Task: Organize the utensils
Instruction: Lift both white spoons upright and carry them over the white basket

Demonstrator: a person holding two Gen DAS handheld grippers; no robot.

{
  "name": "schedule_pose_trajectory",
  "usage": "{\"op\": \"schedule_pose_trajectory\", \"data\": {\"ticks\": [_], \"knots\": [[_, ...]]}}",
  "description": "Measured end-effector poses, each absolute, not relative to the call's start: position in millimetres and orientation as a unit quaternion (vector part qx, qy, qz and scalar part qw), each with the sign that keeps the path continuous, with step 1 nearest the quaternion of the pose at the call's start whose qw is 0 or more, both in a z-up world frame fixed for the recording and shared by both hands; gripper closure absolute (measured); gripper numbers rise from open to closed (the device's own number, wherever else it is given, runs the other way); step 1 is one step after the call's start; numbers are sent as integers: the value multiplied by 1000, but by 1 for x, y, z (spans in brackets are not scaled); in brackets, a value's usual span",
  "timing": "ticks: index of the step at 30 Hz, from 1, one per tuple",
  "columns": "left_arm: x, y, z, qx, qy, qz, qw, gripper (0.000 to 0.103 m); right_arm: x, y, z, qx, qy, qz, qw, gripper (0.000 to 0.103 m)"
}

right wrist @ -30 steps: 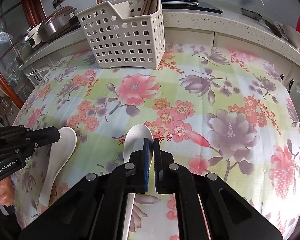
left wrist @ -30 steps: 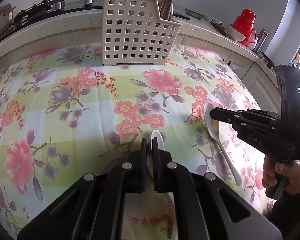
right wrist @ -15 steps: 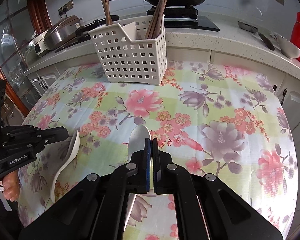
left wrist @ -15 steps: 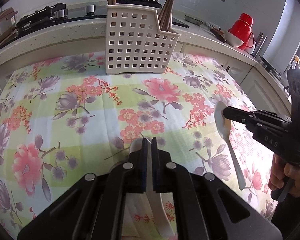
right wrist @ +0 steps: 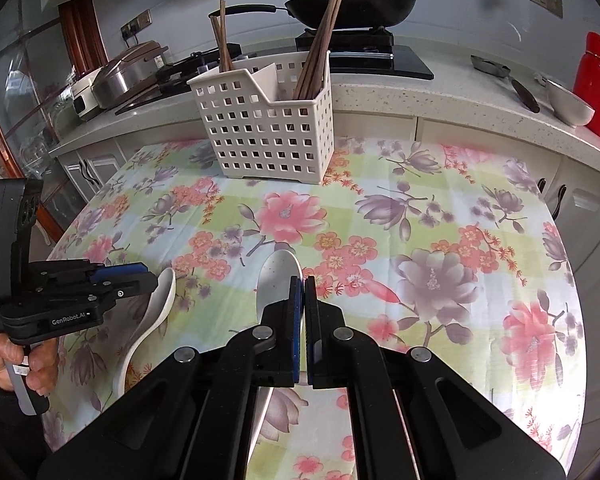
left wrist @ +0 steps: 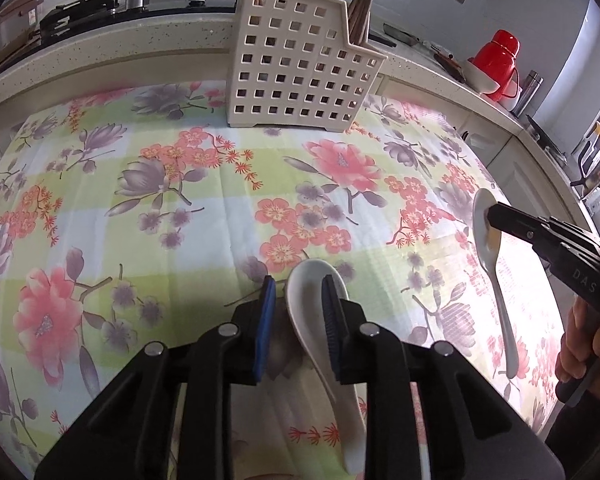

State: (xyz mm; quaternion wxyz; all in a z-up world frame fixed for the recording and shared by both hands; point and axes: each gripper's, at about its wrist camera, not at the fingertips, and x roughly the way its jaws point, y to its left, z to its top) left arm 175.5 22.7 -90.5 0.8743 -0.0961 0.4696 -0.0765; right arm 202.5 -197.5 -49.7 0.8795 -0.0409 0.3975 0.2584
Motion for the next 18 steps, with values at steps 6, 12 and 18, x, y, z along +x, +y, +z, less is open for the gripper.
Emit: {"op": "schedule_pose_trajectory", "data": {"ticks": [6, 12, 18], "knots": [[184, 24, -103, -107, 485, -85, 864, 85, 203, -196, -53, -40, 401, 258, 878, 101], [184, 18, -97, -97, 484, -93, 865, 99, 204, -195, -53, -40, 401, 259, 878, 101], [172, 15, -63, -71, 447, -71, 889, 99, 199, -197, -39, -37, 387, 261, 884, 101]]}}
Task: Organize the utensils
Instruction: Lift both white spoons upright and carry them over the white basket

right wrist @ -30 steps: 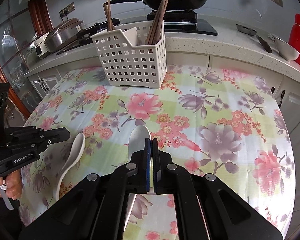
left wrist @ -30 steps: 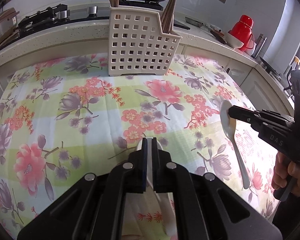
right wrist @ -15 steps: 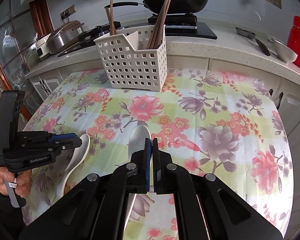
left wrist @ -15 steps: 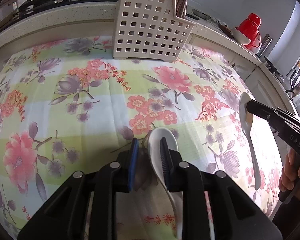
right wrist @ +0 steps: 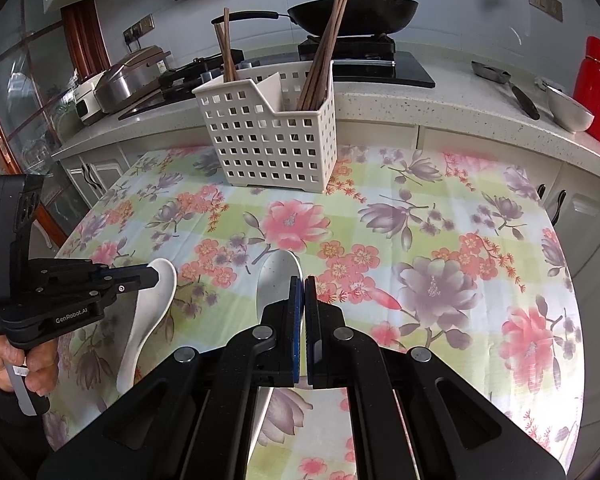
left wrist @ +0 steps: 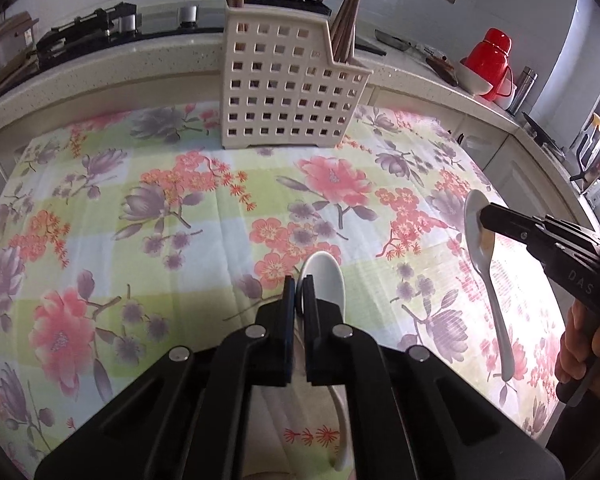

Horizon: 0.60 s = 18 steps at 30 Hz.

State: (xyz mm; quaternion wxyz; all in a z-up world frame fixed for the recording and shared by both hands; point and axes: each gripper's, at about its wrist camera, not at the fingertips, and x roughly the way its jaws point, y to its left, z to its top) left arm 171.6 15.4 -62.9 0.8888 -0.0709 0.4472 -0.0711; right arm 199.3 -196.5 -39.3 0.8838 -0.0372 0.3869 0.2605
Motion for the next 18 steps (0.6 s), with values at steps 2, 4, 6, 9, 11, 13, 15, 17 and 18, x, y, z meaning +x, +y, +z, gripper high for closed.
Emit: {"op": "schedule_pose_trajectory", "data": {"ticks": [2, 4, 6, 9, 11, 13, 15, 17, 18], "knots": [[166, 15, -50, -66, 433, -65, 897, 99, 196, -197, -33, -37, 380, 262, 886, 101], [161, 14, -38, -58, 420, -59, 904, 99, 193, -198, -26, -38, 373, 263, 889, 101], [155, 12, -25, -49, 407, -56, 910, 99, 190, -198, -19, -37, 367, 264, 891, 101], [149, 9, -14, -46, 394, -58, 916, 99, 185, -199, -9, -38, 356, 266, 895, 101], [147, 8, -8, -44, 388, -58, 919, 99, 181, -199, -3, -39, 350, 266, 897, 101], [144, 7, -3, -44, 383, -60, 921, 99, 178, -200, 2, -40, 347, 267, 898, 101], [142, 5, 0, -42, 379, -61, 922, 99, 176, -200, 6, -41, 343, 267, 900, 101], [140, 5, 4, -42, 375, -62, 924, 99, 173, -200, 9, -43, 340, 268, 900, 101], [138, 4, 6, -42, 372, -62, 925, 99, 172, -200, 11, -43, 340, 268, 900, 101]]}}
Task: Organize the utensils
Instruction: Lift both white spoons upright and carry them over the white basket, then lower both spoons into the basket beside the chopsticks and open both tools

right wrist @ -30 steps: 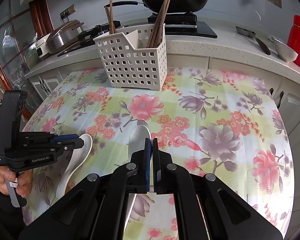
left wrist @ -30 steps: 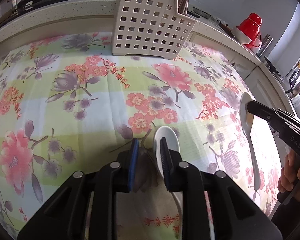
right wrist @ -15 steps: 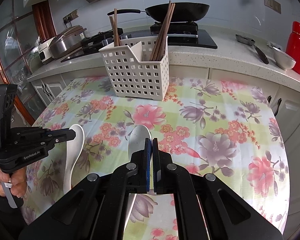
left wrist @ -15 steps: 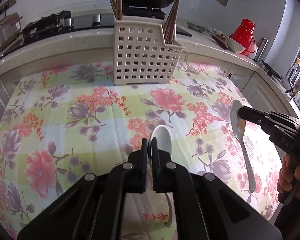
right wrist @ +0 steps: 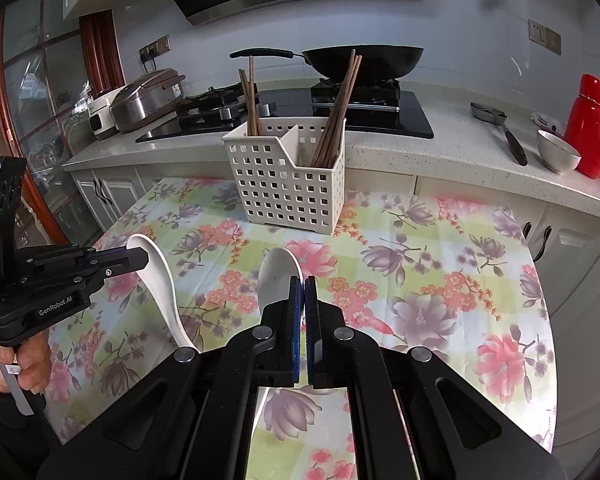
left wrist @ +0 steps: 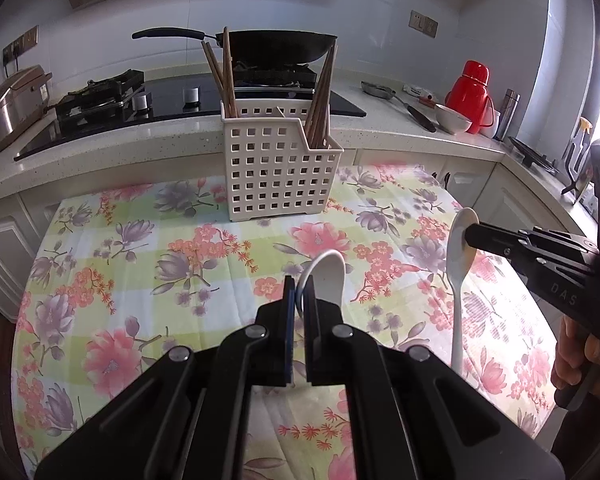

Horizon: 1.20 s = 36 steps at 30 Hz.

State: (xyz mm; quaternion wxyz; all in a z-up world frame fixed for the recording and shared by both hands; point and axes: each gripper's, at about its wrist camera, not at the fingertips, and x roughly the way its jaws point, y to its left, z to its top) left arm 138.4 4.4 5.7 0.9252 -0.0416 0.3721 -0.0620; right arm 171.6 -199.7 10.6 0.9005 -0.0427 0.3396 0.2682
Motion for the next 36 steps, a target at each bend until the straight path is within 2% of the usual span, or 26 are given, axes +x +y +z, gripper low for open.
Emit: {"op": "schedule_pose_trajectory", "data": {"ticks": [14, 29, 36], "knots": [[139, 4, 24, -38, 354, -63, 932, 99, 170, -196, 26, -43, 318, 263, 910, 100], [231, 23, 148, -17, 271, -35, 962, 99, 259, -159, 131, -41, 233, 236, 943, 100], [279, 35, 171, -16, 257, -17, 966, 99, 310, -148, 148, -33, 218, 224, 949, 100]]}}
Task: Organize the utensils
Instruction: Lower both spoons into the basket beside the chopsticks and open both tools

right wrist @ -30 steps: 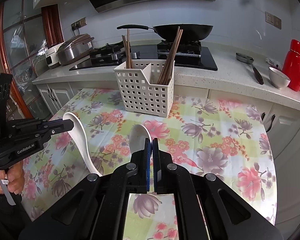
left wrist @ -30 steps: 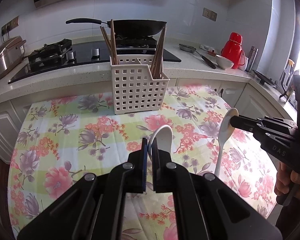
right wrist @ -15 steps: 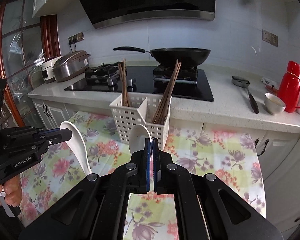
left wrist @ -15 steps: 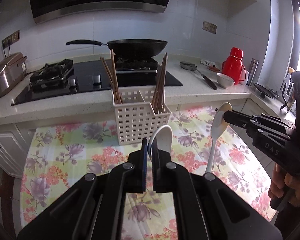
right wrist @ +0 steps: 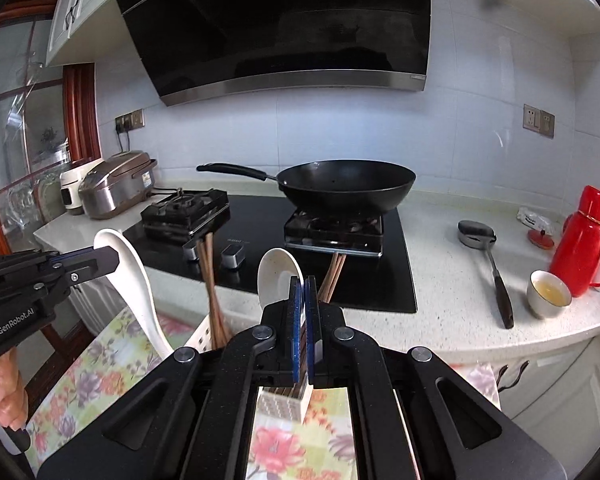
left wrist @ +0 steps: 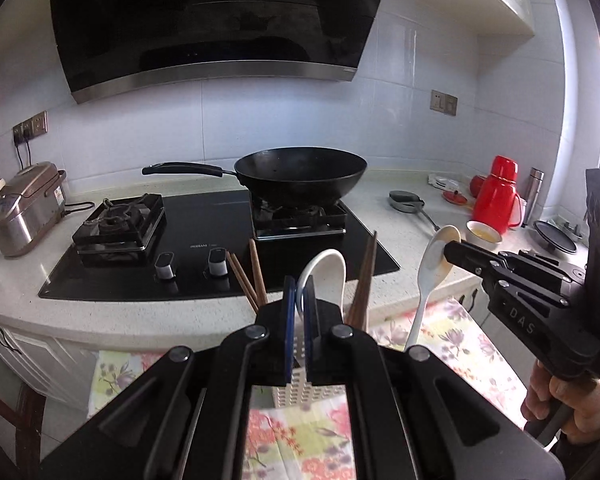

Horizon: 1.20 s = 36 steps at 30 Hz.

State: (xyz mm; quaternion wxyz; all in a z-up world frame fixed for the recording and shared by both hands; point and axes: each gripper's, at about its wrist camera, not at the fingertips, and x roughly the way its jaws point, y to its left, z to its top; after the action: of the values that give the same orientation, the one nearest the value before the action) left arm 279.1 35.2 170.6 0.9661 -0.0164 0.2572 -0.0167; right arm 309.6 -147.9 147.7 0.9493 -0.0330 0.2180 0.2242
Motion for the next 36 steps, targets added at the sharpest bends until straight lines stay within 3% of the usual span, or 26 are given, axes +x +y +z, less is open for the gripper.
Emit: {"op": "schedule_pose_trajectory", "data": {"ticks": [12, 36], "knots": [[338, 57, 140, -23, 288, 5, 957, 99, 362, -128, 127, -36, 232, 213, 949, 100], [364, 63, 79, -33, 330, 16, 943, 99, 380, -107, 83, -50, 246, 204, 946, 100]]}}
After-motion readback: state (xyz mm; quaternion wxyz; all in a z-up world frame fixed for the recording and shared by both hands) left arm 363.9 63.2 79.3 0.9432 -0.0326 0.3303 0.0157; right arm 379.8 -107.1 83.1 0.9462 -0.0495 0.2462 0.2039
